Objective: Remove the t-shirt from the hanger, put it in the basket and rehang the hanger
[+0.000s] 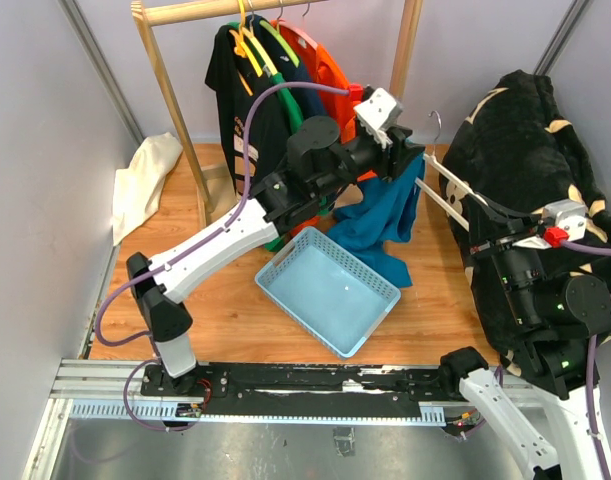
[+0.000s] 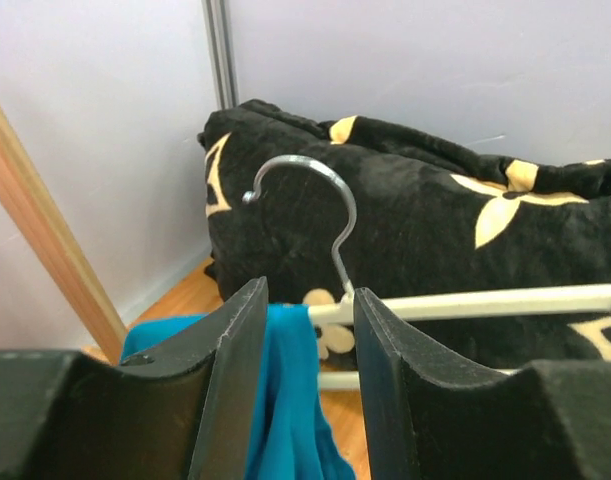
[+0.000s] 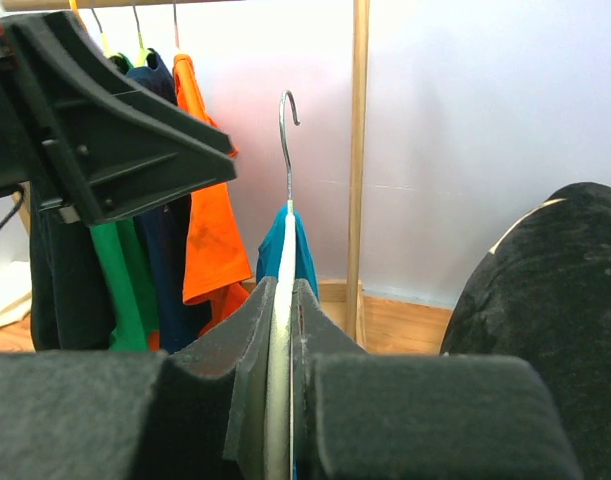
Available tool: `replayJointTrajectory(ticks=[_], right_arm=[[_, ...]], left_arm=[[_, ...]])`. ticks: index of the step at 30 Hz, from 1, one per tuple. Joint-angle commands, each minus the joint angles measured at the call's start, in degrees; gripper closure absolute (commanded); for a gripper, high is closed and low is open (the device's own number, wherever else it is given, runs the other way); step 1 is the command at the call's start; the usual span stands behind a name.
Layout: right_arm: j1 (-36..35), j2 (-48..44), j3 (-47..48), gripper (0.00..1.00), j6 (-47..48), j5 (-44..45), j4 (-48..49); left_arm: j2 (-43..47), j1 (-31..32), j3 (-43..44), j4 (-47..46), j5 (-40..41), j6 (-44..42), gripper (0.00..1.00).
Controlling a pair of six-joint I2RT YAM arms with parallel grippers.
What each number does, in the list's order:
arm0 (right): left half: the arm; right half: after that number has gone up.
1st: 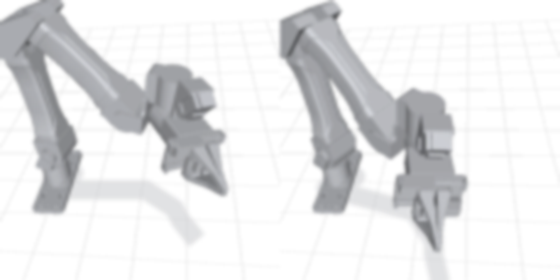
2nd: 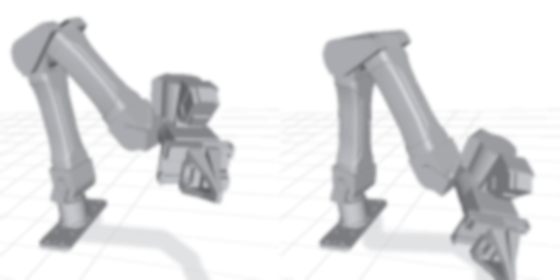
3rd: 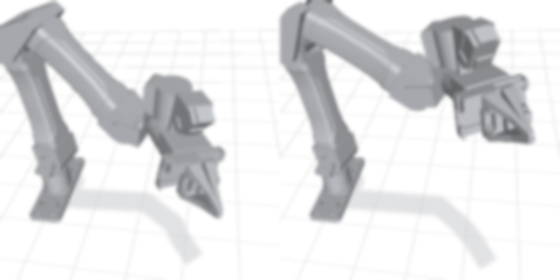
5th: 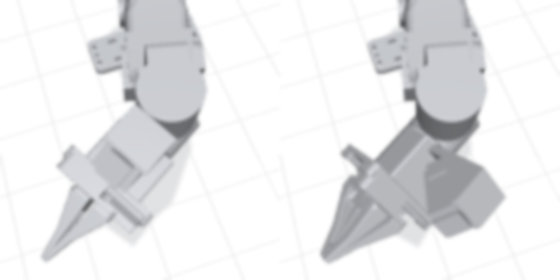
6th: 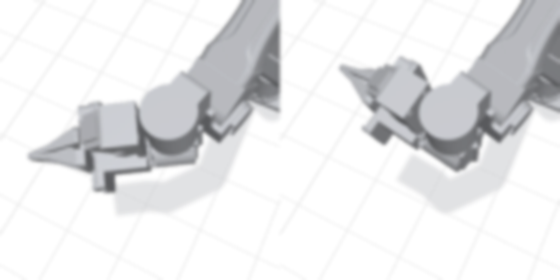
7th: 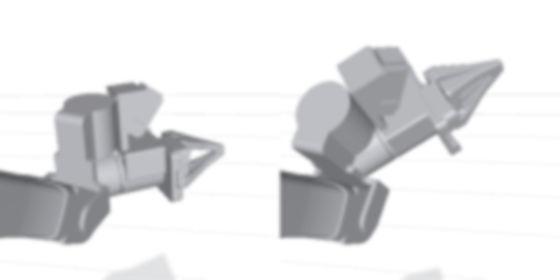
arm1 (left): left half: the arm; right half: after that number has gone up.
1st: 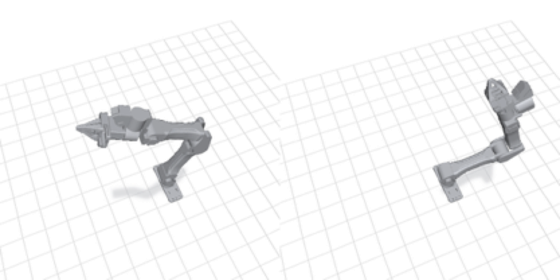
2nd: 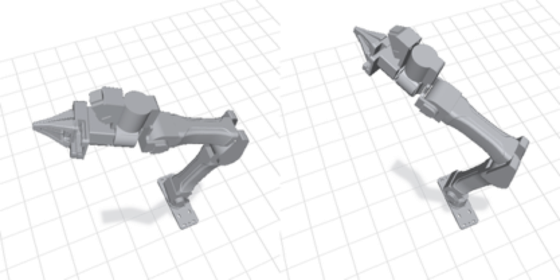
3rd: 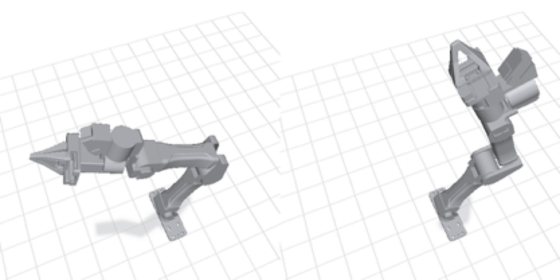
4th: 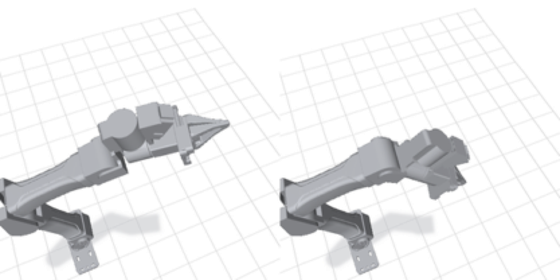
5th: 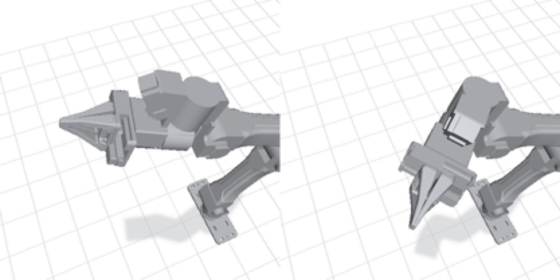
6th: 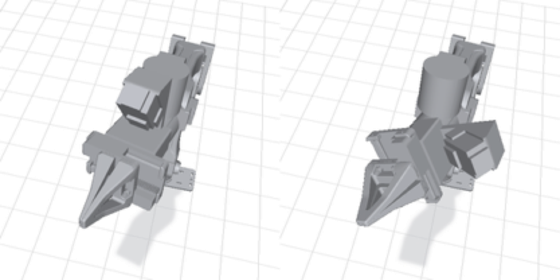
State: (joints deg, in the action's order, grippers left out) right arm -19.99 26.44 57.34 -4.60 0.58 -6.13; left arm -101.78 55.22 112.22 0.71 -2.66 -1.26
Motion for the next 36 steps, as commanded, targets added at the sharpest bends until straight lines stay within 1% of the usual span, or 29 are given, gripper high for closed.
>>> replayJointTrajectory(ticks=[1, 3, 6, 10, 20, 30, 32, 33, 34, 36], right_arm=[[-1.1, -1.7, -0.2, 0.99, 1.6, 2.1, 5.4], [-1.1, -1.9, -0.5, 0.99, 1.9, 2.2, 6.0], [-1.1, -2.3, -0.9, 0.99, 2.0, 2.6, 7.7], [-1.2, -3.0, -1.2, 0.99, 1.7, 2.5, 9.2], [-1.1, -5.1, -0.1, 0.99, 2.7, 1.9, 9.0], [-1.1, -5.5, 0.7, 0.99, 2.4, 0.8, 8.3], [-1.1, -5.7, 0.8, 0.99, 2.3, 0.7, 8.3], [-1.1, -5.8, 0.8, 0.99, 2.2, 0.7, 8.2], [-1.1, -5.9, 0.9, 0.99, 2.3, 0.7, 8.1], [-1.1, -6.1, 1.1, 0.99, 2.3, 0.6, 7.9]], left_arm=[[6.1, 0.1, -6.2, -7.0, 3.2, -0.2, 0.54], [7.3, 0.1, -9.3, -8.3, 4.6, 0.3, 0.54], [8.5, 0.1, -14.1, -11.2, 5.5, 1.5, 0.5], [7.8, 0.1, -16.2, -13.6, 5.4, 2.7, 0.47], [0.0, 0.1, -10.1, -13.4, 3.0, 4.3, 0.44], [-3.4, 0.1, -6.5, -13.3, 1.5, 5.2, 0.42], [-4.3, 0.1, -5.1, -12.8, 1.3, 5.2, 0.44], [-4.7, 0.1, -4.4, -12.6, 1.0, 5.2, 0.47], [-5.2, 0.1, -3.7, -12.2, 0.7, 5.3, 0.53], [-6.3, 0.1, -2.3, -11.5, 0.3, 5.4, 0.68]])
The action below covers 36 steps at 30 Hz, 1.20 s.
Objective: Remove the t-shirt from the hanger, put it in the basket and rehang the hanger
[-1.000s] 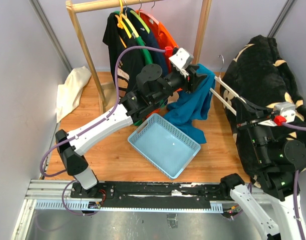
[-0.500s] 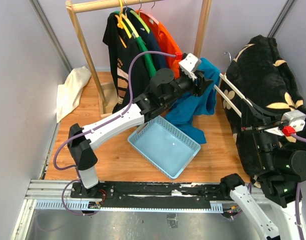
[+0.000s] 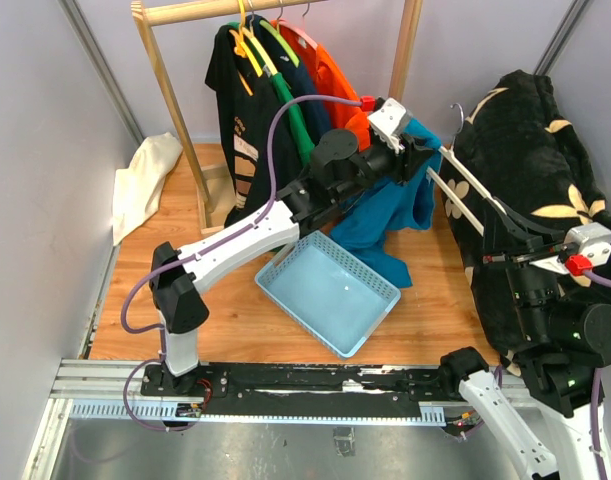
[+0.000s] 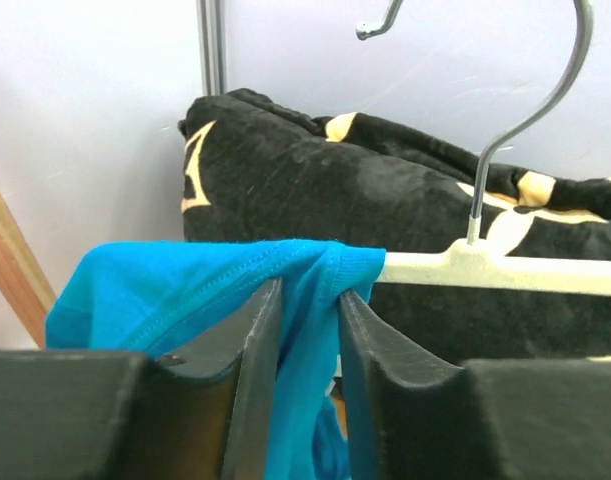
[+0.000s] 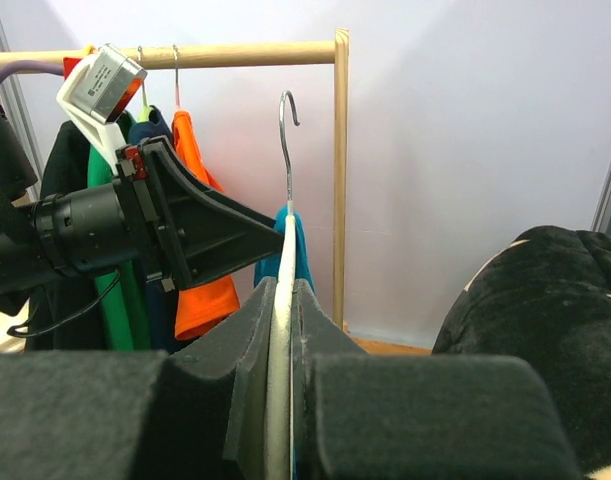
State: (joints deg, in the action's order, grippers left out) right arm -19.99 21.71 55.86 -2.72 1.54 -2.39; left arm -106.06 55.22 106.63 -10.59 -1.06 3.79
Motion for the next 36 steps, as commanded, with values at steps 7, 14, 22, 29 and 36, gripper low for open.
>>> replayJointTrajectory(ticks=[7, 14, 22, 29, 36], right_arm=[[-1.2, -1.9, 3.3, 0.99, 0.9, 0.0, 3.4], [-1.2, -2.6, 3.5, 0.99, 1.4, 0.3, 1.8], [-1.1, -4.6, 7.1, 0.99, 2.9, 1.0, -2.3], [-1.1, -6.7, 11.0, 0.99, 3.6, 1.7, -6.1], [-1.1, -8.7, 14.5, 0.99, 4.0, 2.1, -10.0]], left_arm=[[-3.5, 0.1, 5.2, 1.8, -2.8, 1.6, 0.89], [-3.4, 0.1, 8.2, 4.0, 1.5, 0.2, 1.0], [-10.9, -1.9, 25.2, 13.9, 8.9, -3.5, 1.0], [-13.4, -5.6, 27.2, 12.1, 8.5, -1.5, 1.0], [-15.4, -9.0, 29.4, 11.8, 8.0, 0.4, 1.0]])
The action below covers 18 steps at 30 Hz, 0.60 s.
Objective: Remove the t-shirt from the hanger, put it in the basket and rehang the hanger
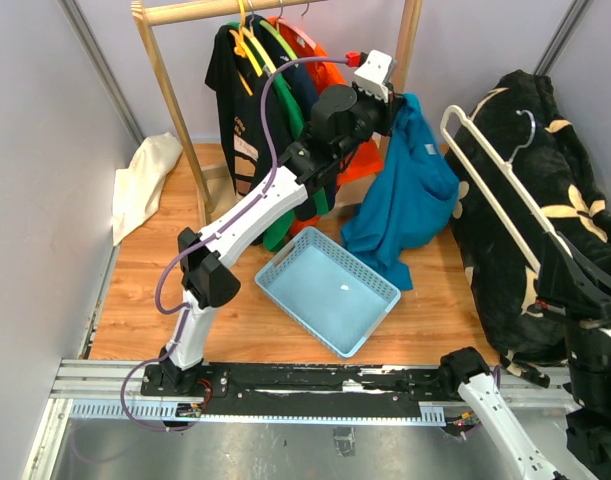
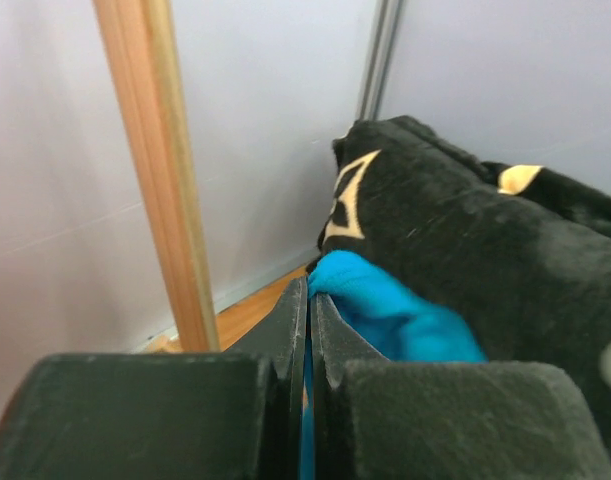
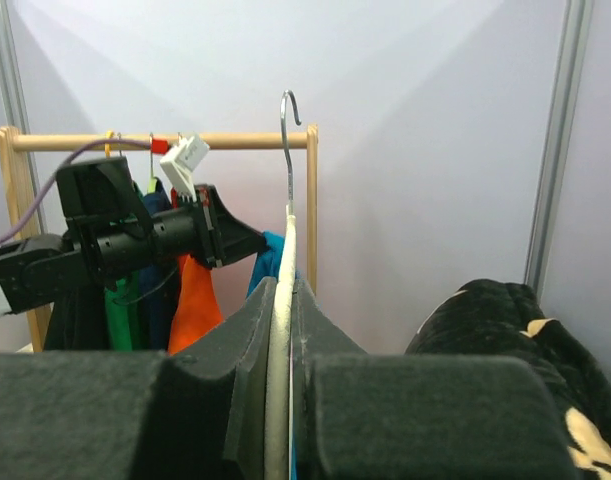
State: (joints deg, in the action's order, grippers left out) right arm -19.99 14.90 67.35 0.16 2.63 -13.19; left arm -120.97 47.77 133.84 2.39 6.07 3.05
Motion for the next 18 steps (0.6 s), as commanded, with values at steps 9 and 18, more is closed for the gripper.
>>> replayJointTrajectory(ticks=[9, 18], right_arm=[[-1.1, -2.9, 3.8, 0.99, 2.8, 6.4, -1.1], [-1.1, -2.3, -0.1, 0.99, 3.5, 15.2, 0.0]], left_arm=[[1.8, -1.7, 0.6, -4.2, -7.1, 4.0, 0.99], [10.6, 2.7, -0.8, -9.0, -16.9, 4.2, 1.0]])
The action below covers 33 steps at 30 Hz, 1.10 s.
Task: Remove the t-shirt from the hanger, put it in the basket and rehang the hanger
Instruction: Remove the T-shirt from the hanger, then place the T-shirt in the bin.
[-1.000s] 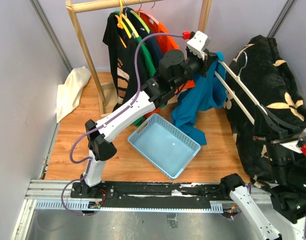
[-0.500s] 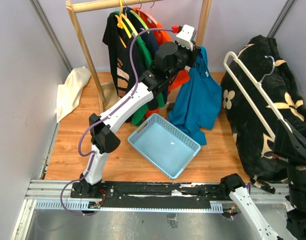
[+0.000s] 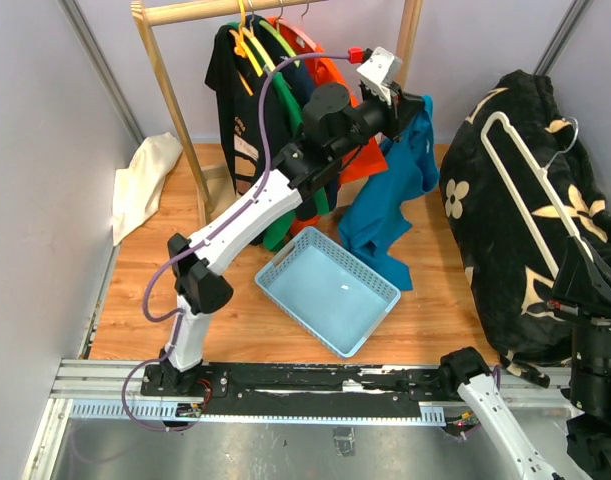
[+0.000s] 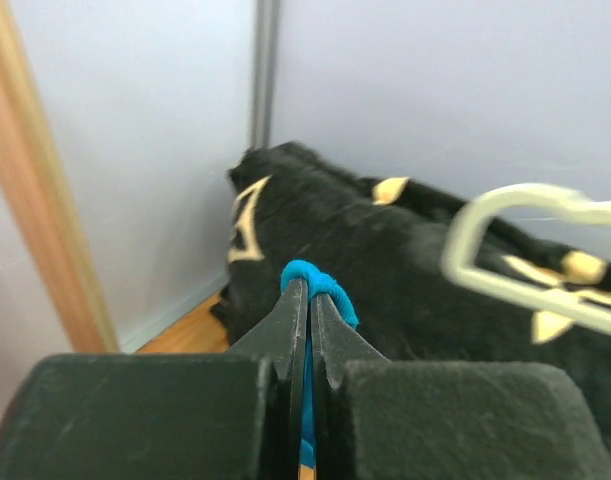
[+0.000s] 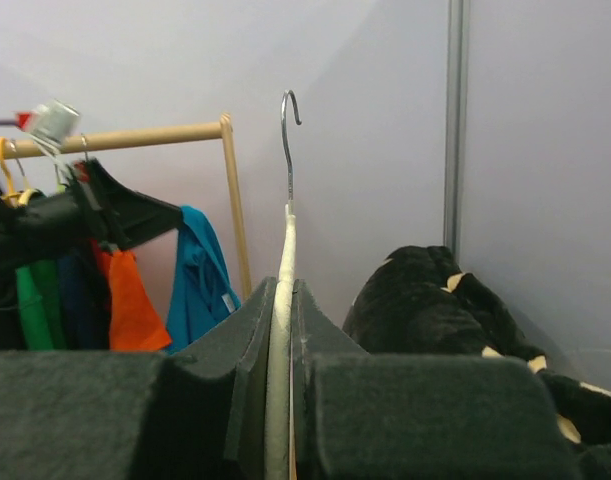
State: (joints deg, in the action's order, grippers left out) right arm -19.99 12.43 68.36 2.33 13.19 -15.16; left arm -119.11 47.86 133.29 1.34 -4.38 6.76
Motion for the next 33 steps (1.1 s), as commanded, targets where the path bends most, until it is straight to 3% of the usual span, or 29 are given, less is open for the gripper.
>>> replayJointTrajectory(ticks=[1, 7, 13, 23, 33], right_arm=[[-1.1, 0.3, -1.5, 0.99, 1.6, 4.8, 2.1], [-1.1, 0.3, -2.6, 0.99, 1.2, 5.2, 1.8], [-1.1, -0.2, -2.0, 0.99, 0.0, 4.6, 0.2], [-1.1, -1.9, -0.7, 0.99, -2.3, 3.3, -3.2], [-1.1, -2.4, 0.4, 0.99, -3.1, 2.4, -4.7]], left_arm=[[10.3, 3.0, -1.0, -9.1, -6.8, 0.6, 1.0], [18.4, 4.0, -3.9, -13.2, -5.7, 0.3, 0.99], [28.6, 4.0, -12.6, -21.6, -6.1, 2.7, 0.99], [33.4, 4.0, -19.5, -17.5, -5.5, 3.5, 1.0], [33.5, 4.1, -19.1, -14.4, -3.5, 3.2, 0.99]])
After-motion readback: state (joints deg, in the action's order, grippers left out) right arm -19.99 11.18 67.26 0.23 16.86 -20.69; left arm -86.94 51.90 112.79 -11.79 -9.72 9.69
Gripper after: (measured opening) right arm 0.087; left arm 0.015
